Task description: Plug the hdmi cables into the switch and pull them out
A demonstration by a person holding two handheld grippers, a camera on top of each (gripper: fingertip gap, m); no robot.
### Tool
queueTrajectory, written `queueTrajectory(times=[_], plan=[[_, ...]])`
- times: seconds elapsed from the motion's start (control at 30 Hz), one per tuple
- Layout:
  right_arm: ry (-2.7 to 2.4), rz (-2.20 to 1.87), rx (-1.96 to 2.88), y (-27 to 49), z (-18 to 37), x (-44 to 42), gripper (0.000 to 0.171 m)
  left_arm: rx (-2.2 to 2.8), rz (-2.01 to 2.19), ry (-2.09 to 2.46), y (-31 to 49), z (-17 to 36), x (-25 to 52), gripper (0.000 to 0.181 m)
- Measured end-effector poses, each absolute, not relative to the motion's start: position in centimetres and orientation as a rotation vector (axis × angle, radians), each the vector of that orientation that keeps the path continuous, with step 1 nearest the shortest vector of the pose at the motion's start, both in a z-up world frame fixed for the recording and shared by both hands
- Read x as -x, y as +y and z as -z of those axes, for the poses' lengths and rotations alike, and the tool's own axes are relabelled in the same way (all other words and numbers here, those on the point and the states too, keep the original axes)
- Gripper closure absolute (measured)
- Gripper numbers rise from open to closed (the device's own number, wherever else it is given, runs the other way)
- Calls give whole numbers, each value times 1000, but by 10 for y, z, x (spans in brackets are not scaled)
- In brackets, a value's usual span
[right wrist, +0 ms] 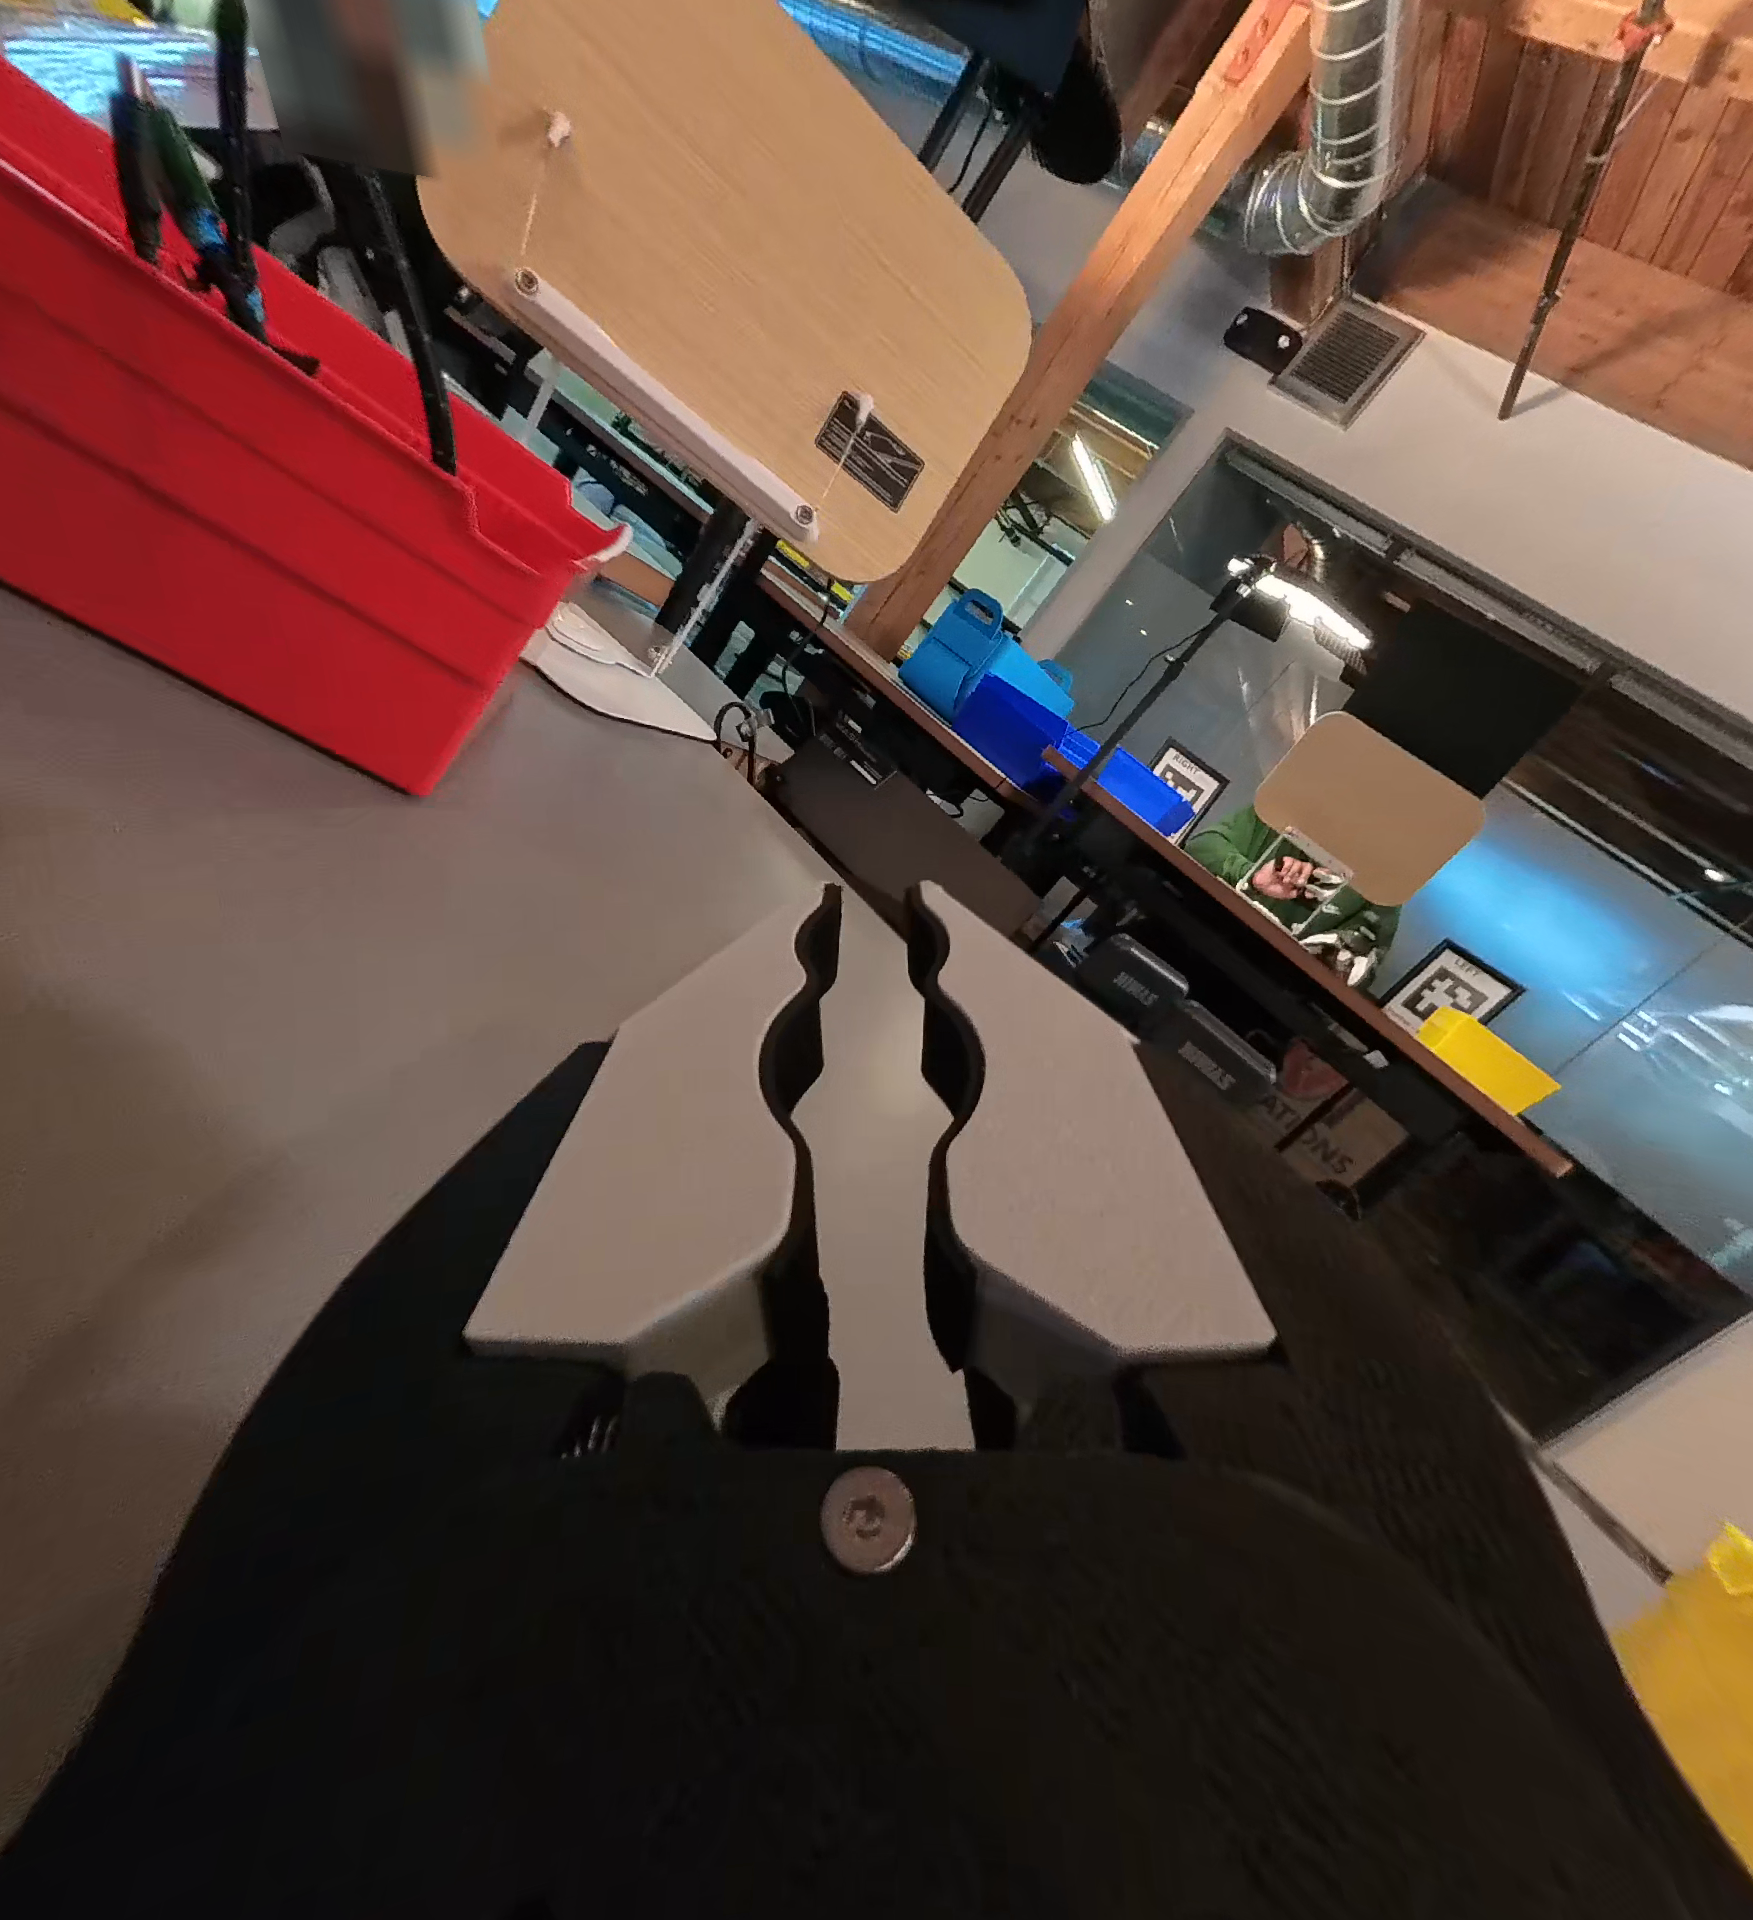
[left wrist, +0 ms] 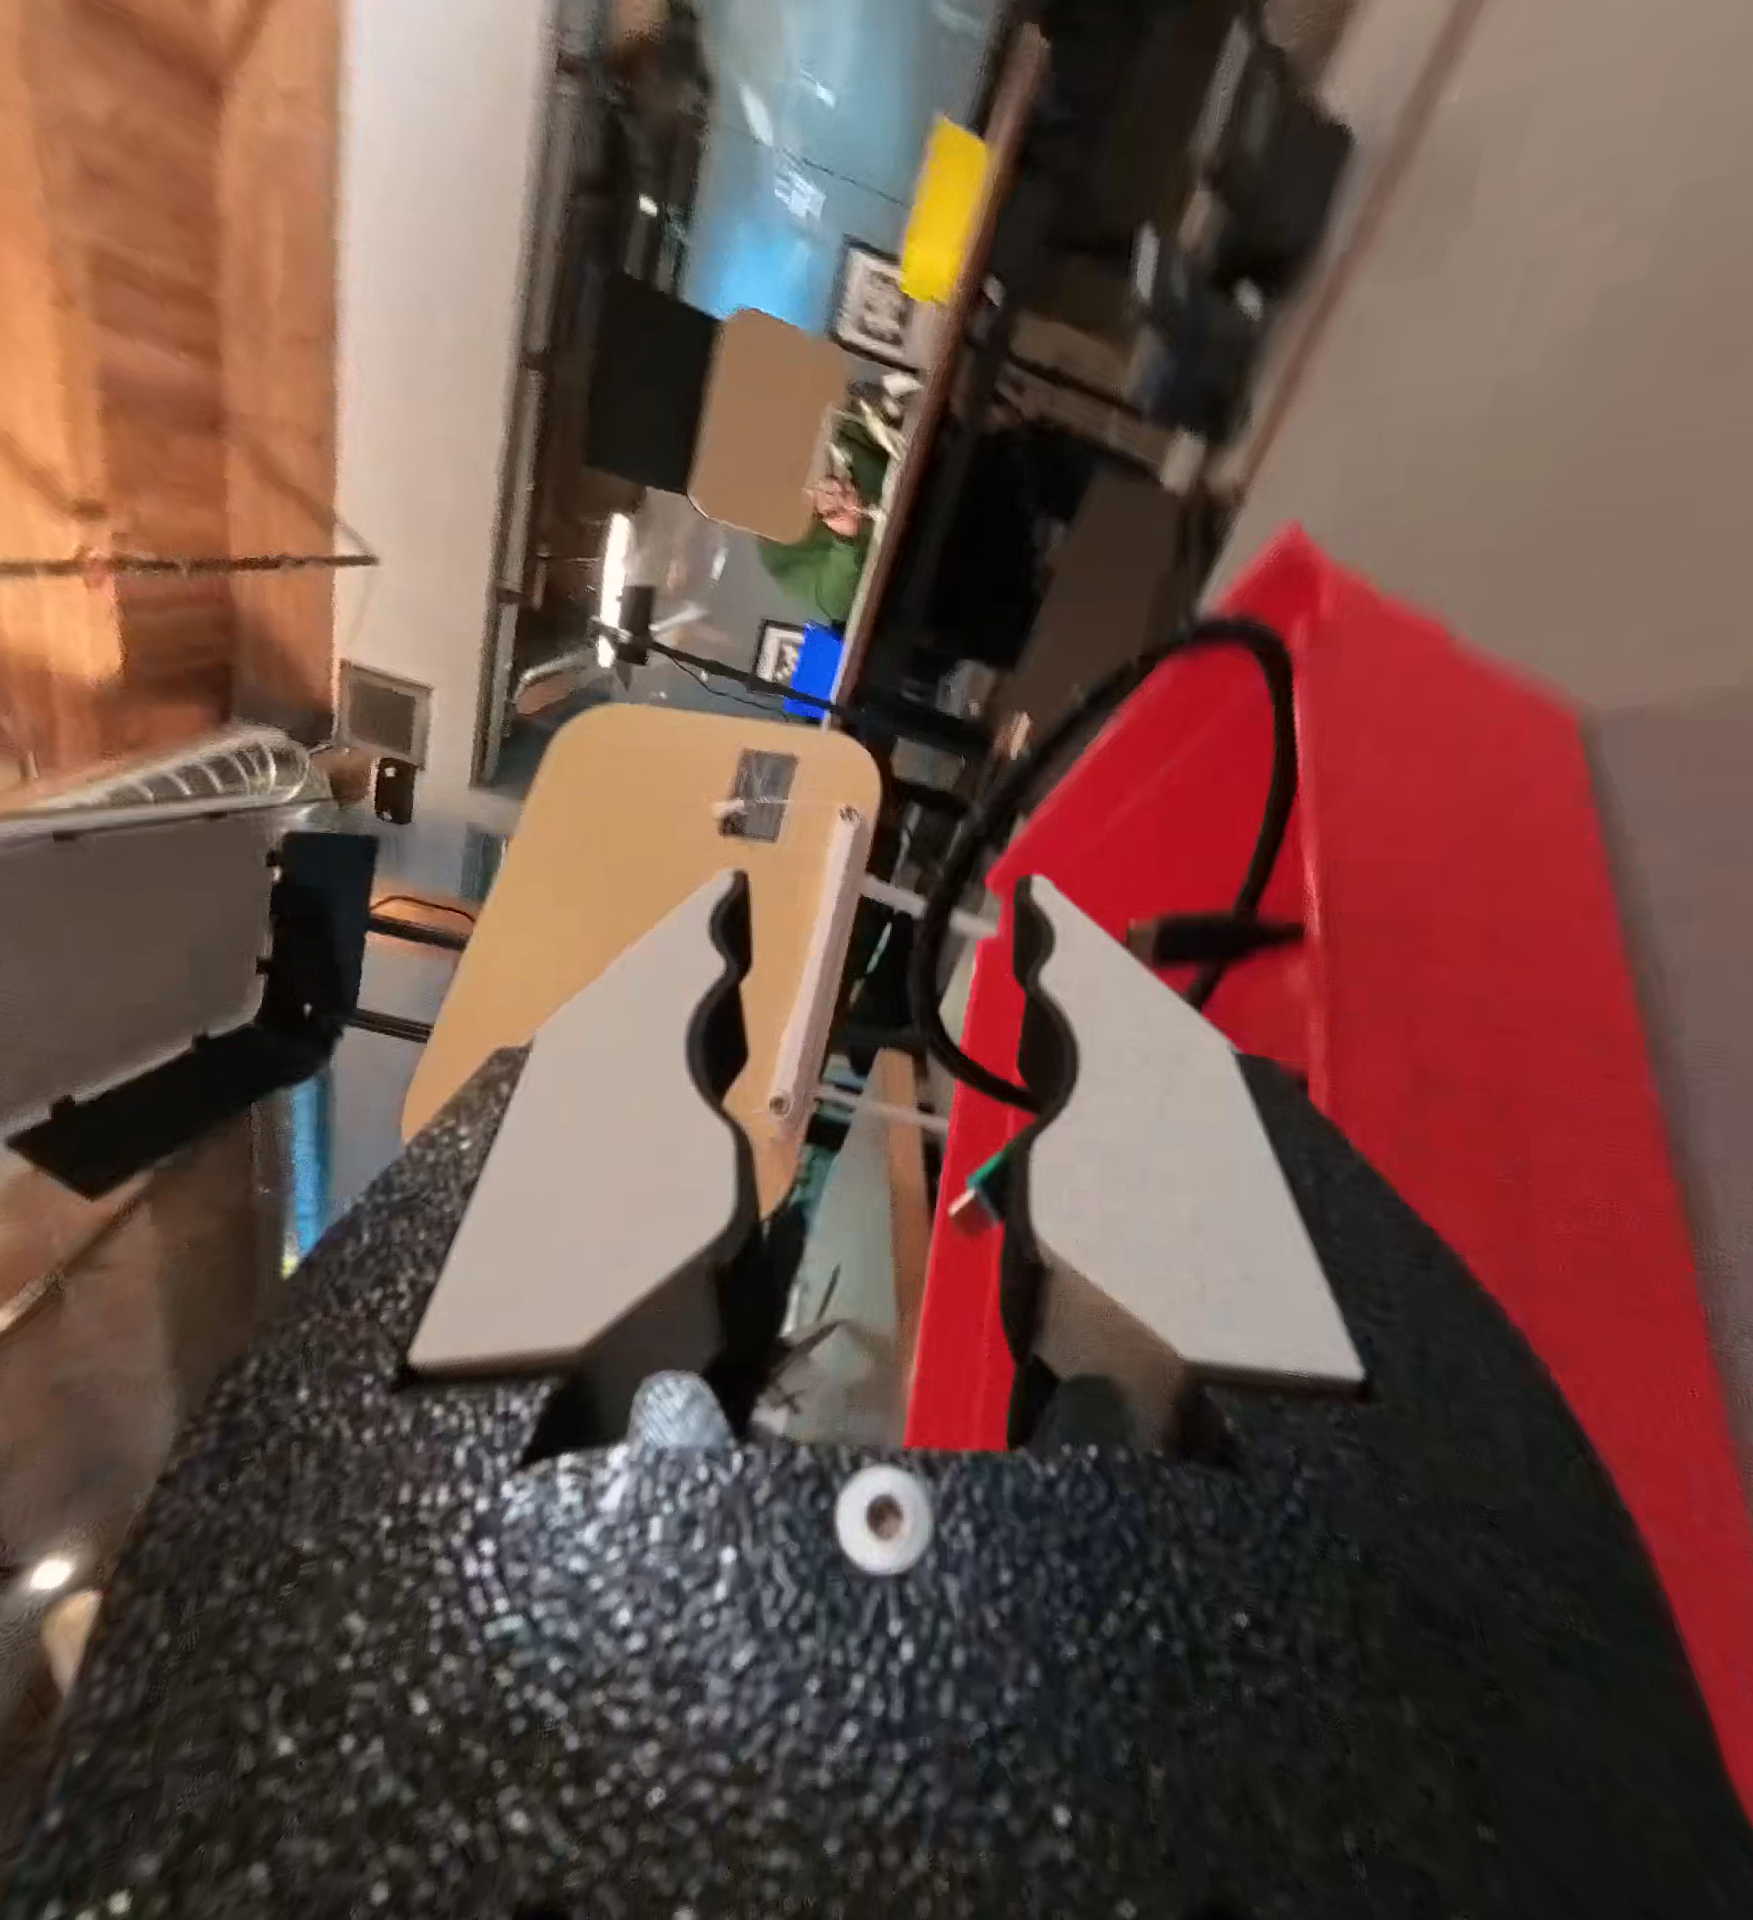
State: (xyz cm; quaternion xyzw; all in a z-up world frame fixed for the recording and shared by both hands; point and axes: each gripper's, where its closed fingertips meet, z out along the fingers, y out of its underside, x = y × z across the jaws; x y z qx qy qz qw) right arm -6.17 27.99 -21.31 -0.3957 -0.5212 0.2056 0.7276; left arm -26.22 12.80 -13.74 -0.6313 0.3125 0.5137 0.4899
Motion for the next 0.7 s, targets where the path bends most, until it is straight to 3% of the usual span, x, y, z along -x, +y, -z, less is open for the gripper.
queueTrajectory(times=[0.1, 0.23, 0.37, 0.5, 0.7], plan=[[-1163, -424, 849, 278, 213, 62, 160, 1586, -1385, 854, 133, 151, 283, 144], [-1172, -423, 843, 277, 213, 63, 160, 1556, -1520, 901, 142, 147, 289, 176], [-1169, -423, 849, 279, 214, 63, 160, 1551, -1498, 766, 148, 120, 297, 177], [-1158, -425, 854, 281, 212, 62, 160, 1414, -1454, 548, 142, 58, 296, 178], [-1128, -410, 851, 285, 208, 59, 160, 1184, -1097, 431, 144, -18, 234, 177]])
